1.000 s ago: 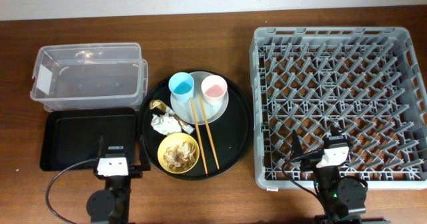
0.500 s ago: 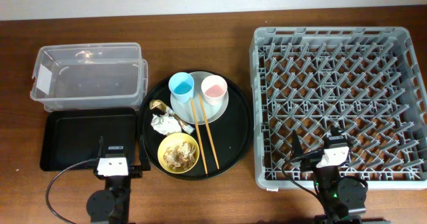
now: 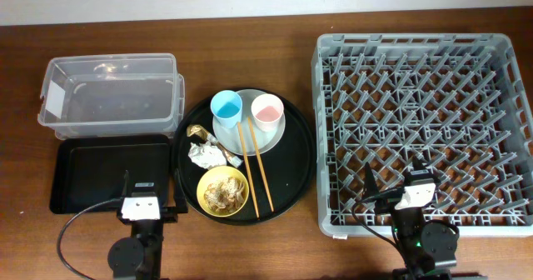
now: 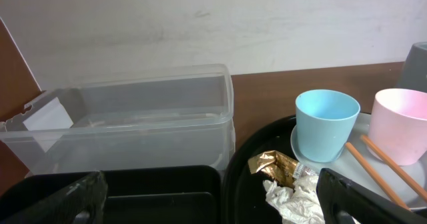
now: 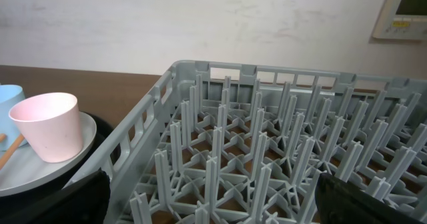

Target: Sort waste into correct bins and load items into the dishwasher rack

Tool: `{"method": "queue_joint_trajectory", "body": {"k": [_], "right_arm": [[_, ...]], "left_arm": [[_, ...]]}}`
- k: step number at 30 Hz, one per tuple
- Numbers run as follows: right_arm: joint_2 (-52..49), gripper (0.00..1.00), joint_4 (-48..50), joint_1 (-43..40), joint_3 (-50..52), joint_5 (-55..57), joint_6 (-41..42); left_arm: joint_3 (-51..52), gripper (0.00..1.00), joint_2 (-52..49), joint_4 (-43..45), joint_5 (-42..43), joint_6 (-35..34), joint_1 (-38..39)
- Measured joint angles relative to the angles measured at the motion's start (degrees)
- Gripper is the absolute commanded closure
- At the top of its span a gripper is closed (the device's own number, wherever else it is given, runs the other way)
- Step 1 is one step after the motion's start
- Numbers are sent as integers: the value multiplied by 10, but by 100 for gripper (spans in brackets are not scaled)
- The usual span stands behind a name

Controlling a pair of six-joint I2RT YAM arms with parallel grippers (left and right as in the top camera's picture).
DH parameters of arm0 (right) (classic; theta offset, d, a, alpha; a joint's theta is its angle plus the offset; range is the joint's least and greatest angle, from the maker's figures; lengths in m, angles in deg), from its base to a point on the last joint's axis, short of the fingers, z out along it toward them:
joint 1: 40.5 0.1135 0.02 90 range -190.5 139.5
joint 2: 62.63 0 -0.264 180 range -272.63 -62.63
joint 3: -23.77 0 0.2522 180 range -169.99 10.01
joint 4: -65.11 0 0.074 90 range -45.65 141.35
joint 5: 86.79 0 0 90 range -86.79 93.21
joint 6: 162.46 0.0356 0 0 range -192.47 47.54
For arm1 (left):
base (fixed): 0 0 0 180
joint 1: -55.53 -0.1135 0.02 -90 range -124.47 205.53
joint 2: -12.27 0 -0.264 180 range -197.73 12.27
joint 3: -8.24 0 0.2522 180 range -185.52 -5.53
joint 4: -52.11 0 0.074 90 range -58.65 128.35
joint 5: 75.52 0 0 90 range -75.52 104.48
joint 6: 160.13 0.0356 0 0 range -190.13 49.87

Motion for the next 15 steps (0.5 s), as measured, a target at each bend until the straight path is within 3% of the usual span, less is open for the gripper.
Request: {"method": "queue_joint_trajectory", "body": {"k": [7,8,10,15], "right_arm": [[0,2,0,0,0,0,0],[0,2,0,0,0,0,0],[0,2,0,0,0,0,0],[1,2,0,0,0,0,0]], "left_arm": [[0,1,0,12,3,0,0],[-5,1,0,10,36,0,0],[-45,1,-2,-87,72,-2,0],[-338,1,-146,-283,102,-7,0]]}}
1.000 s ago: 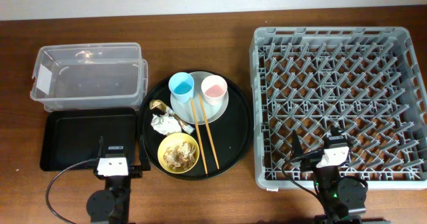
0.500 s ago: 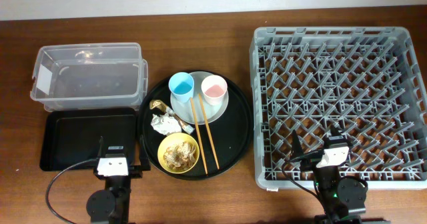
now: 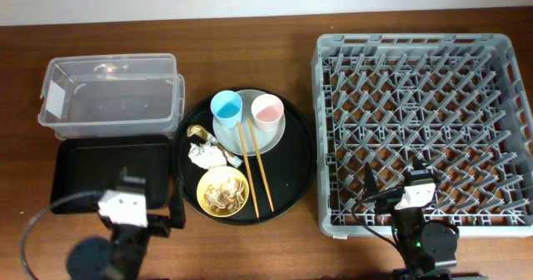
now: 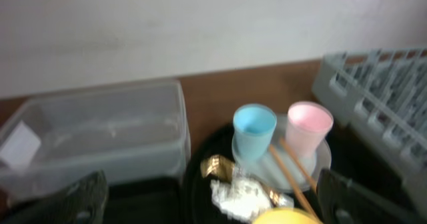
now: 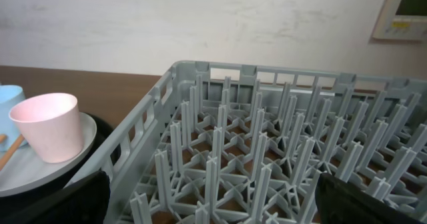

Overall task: Sort waste into correct bins and load items into the dishwasher rack
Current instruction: 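Grasp the crumpled foil with the left gripper and drop it into the clear bin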

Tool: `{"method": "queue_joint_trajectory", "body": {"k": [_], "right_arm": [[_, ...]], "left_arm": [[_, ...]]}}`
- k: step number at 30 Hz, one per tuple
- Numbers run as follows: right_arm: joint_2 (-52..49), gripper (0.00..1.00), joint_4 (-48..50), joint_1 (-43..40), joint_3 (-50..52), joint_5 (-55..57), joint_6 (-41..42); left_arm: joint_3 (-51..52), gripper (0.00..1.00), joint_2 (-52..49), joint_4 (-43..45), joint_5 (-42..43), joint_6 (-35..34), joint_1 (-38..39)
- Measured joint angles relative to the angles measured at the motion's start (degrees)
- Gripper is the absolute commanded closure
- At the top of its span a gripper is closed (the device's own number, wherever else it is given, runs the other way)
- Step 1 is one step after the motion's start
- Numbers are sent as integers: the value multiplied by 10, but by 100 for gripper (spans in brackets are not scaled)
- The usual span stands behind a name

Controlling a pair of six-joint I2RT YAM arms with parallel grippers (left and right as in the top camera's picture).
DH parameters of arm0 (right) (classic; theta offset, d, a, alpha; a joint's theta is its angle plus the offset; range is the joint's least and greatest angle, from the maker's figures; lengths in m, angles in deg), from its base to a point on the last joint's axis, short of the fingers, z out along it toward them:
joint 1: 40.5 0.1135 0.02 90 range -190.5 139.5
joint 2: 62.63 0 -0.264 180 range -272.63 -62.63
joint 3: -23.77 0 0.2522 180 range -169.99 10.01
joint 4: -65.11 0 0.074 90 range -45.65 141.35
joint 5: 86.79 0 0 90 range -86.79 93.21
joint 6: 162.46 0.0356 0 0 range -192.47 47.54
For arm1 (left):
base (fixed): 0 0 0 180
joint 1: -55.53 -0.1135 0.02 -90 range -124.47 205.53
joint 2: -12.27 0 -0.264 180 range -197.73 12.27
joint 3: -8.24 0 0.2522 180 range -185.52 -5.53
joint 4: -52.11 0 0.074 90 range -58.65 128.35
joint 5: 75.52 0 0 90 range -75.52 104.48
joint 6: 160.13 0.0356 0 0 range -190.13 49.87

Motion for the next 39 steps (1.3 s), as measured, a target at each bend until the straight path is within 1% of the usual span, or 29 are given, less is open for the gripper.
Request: {"method": "queue_joint_trajectory", "body": {"k": [1,2,3,4,5,6,7,9,10,11,12,14,17,19,21,23,25,28,30,33,35,37,38,39], "right_arm": [[0,2,0,0,0,0,0],[-1,2,1,0,0,0,0],[-2,2,1,0,0,0,0],[-2,2,0,0,0,0,0],[-1,2,0,0,0,0,0],[-1,2,0,0,0,0,0],[-1,2,0,0,0,0,0],[-1,2,0,0,0,0,0],[-1,2,0,0,0,0,0],[-1,2,0,0,0,0,0],[-1,2,0,0,0,0,0],[-1,2,0,0,0,0,0],[-1,2,0,0,0,0,0],[-1,2,0,0,0,0,0],[-1,2,0,0,0,0,0],[-1,2,0,0,0,0,0],[-1,2,0,0,0,0,0],[-1,2,0,0,0,0,0],[-1,2,0,0,0,0,0],[-1,2,0,0,0,0,0],[-1,2,0,0,0,0,0],[-1,2,0,0,0,0,0],[-1,2,0,0,0,0,0],[-1,2,0,0,0,0,0]], "left_arm": [[-65,1,-68,-38,11,0,0],[-145,1,-156,-123,40,-1,0],[-205,1,-236,-189,66,-2,0],[-273,1,-344,-245,110,-2,0],[-310,1,-435,-284,155,-2,0],[-323,18,-486,-299,191,-2,0],[-327,25,-549,-312,231,-2,0],[-327,28,-604,-325,248,-5,0],[-327,31,-607,-325,232,-14,0],[-328,54,-606,-325,195,-31,0],[-328,60,-605,-326,127,-70,1],[-328,59,-605,-318,41,-116,1],[-323,44,-604,-271,2,-144,1],[-291,38,-602,-233,-2,-154,12],[-252,35,-599,-173,-8,-177,51],[-215,33,-599,-117,-34,-210,105],[-185,28,-599,-71,-70,-237,150],[-174,27,-603,-45,-118,-269,183],[-174,27,-649,-33,-131,-283,185],[-173,27,-725,-16,-135,-288,185],[-172,28,-745,1,-135,-288,185],[-172,43,-761,12,-135,-288,185],[-172,54,-771,13,-136,-290,185],[-172,70,-775,15,-136,-292,185]]}}
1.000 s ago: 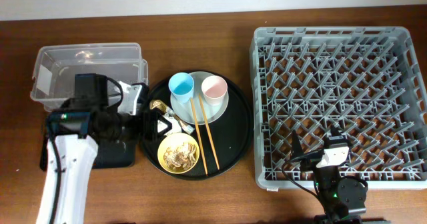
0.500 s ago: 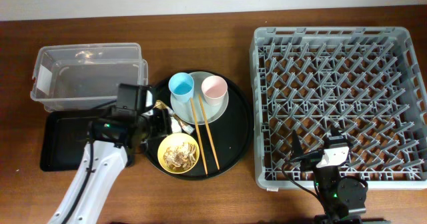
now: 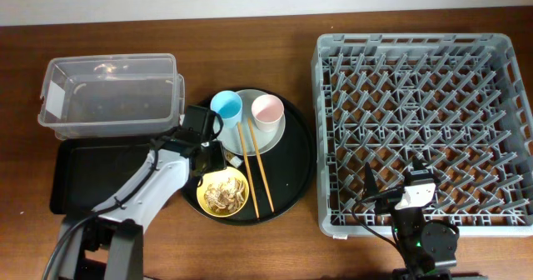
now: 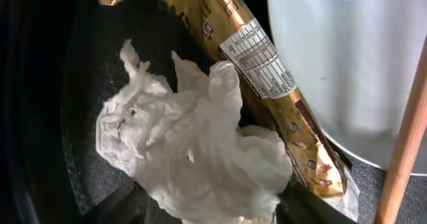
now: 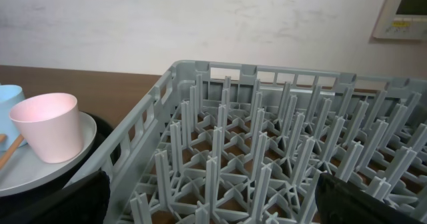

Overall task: Sort waste into correct bins and load items into the dishwasher rack
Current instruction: 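Grasp the crumpled foil with the left gripper and drop it into the clear bin, then grasp the gold wrapper with the left gripper and drop it into the clear bin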

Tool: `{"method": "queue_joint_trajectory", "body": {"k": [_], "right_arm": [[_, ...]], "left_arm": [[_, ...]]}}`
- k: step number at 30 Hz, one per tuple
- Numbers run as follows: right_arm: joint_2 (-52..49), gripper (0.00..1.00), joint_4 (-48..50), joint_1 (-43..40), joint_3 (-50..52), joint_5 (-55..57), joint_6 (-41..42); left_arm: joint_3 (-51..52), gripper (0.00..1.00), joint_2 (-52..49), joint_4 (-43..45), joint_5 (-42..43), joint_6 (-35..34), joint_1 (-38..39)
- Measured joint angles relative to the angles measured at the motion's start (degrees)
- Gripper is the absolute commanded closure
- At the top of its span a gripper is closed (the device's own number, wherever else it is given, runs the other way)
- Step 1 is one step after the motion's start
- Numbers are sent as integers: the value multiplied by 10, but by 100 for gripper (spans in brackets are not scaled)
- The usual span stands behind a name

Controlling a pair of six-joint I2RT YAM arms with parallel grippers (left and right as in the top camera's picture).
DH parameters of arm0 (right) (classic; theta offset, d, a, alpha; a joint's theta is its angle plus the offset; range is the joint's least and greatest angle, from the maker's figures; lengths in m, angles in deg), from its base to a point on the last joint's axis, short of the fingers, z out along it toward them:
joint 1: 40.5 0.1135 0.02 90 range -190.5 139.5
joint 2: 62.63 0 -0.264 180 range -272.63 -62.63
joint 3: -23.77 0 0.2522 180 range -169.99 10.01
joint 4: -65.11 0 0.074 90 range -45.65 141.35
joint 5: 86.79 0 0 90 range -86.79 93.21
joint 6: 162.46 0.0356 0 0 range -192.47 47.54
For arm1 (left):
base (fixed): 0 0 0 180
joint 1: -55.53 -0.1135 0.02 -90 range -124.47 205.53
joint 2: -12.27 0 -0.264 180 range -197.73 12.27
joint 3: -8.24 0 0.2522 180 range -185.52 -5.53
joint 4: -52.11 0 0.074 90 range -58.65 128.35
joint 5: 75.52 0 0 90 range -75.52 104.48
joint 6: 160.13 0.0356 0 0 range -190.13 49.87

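Observation:
My left gripper is open, low over the black round tray, its fingers on either side of a crumpled white napkin. A gold snack wrapper lies against the napkin, next to the white plate. The plate carries a blue cup and a pink cup. Wooden chopsticks lie across the tray beside a yellow bowl of scraps. My right gripper is open, low at the front edge of the grey dishwasher rack.
A clear plastic bin stands at the back left. A black rectangular tray lies in front of it, partly under my left arm. The rack fills the right side of the table.
My left arm has gone from the table's front edge to the round tray. Its open gripper now sits down over the napkin. The right arm has not moved.
Both grippers were parked open at the front edge, left facing the bin and tray, right facing the rack. Then the left wrist was raised and turned toward the round tray. Now it is down around the napkin, and nothing on the tray has moved.

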Motion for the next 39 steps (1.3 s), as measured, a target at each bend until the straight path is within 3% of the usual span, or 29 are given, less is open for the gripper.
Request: {"method": "queue_joint_trajectory", "body": {"k": [2,3,8,11,14,18,24,25,26,27,29,32,34,35,36,38,39], "right_arm": [[0,1,0,0,0,0,0],[0,2,0,0,0,0,0],[0,2,0,0,0,0,0],[0,2,0,0,0,0,0],[0,2,0,0,0,0,0],[0,2,0,0,0,0,0],[0,2,0,0,0,0,0],[0,2,0,0,0,0,0],[0,2,0,0,0,0,0],[0,2,0,0,0,0,0],[0,1,0,0,0,0,0],[0,1,0,0,0,0,0],[0,2,0,0,0,0,0],[0,2,0,0,0,0,0],[0,2,0,0,0,0,0],[0,2,0,0,0,0,0],[0,2,0,0,0,0,0]], "left_arm": [[0,96,0,1,-1,-2,0],[0,100,0,0,-1,-2,0],[-26,100,14,-74,-26,-2,0],[-97,100,82,-145,-67,-2,0],[-143,100,158,-155,-97,-2,0],[-150,100,175,-90,-169,-2,-13],[-154,100,120,75,-194,-2,-152],[-154,96,85,108,-184,7,-167],[-154,79,46,138,-167,21,-182],[-154,51,9,163,-148,37,-197],[-154,25,-55,181,-125,69,-221],[-154,16,-60,215,-116,102,-238],[-160,13,-60,201,-105,109,-241],[-173,6,-59,173,-97,111,-241],[-205,1,-46,110,-83,112,-241],[-275,1,0,-33,-48,110,-241],[-305,10,34,-114,-19,102,-241]]}}
